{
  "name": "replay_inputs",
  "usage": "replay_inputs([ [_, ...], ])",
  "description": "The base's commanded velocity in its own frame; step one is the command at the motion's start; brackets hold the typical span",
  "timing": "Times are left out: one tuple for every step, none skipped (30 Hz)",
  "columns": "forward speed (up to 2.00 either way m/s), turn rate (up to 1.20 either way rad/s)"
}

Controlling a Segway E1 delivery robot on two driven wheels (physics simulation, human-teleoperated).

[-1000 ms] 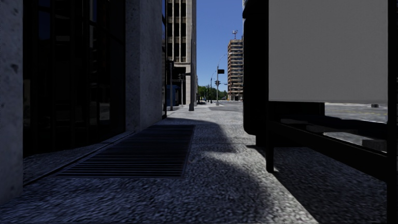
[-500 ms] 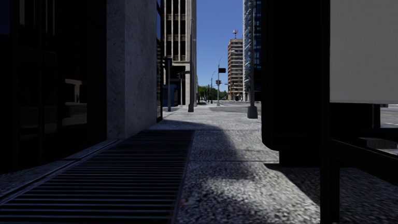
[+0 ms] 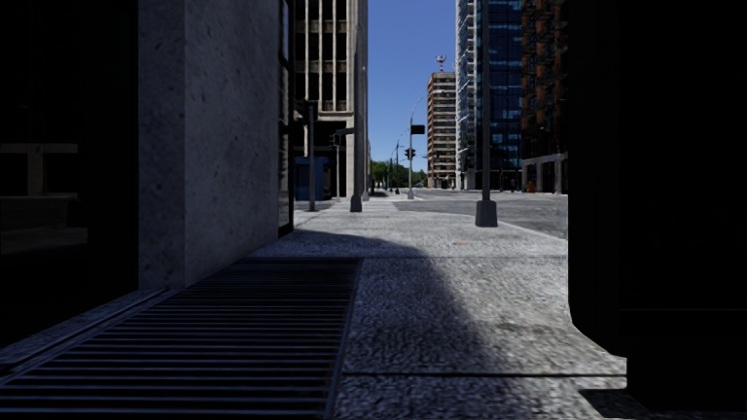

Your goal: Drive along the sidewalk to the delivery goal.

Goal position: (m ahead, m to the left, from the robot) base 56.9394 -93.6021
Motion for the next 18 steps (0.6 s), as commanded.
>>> replay_inputs([
  [2.0, -0.11],
  [2.0, -0.11],
  [2.0, -0.11],
  [2.0, -0.11],
  [2.0, -0.11],
  [2.0, -0.11],
  [2.0, -0.11],
  [2.0, -0.11],
  [2.0, -0.11],
  [2.0, -0.11],
  [2.0, -0.11],
  [2.0, -0.11],
  [2.0, -0.11],
  [2.0, -0.11],
  [2.0, -0.11],
  [2.0, -0.11],
  [2.0, -0.11],
  [2.0, -0.11],
])
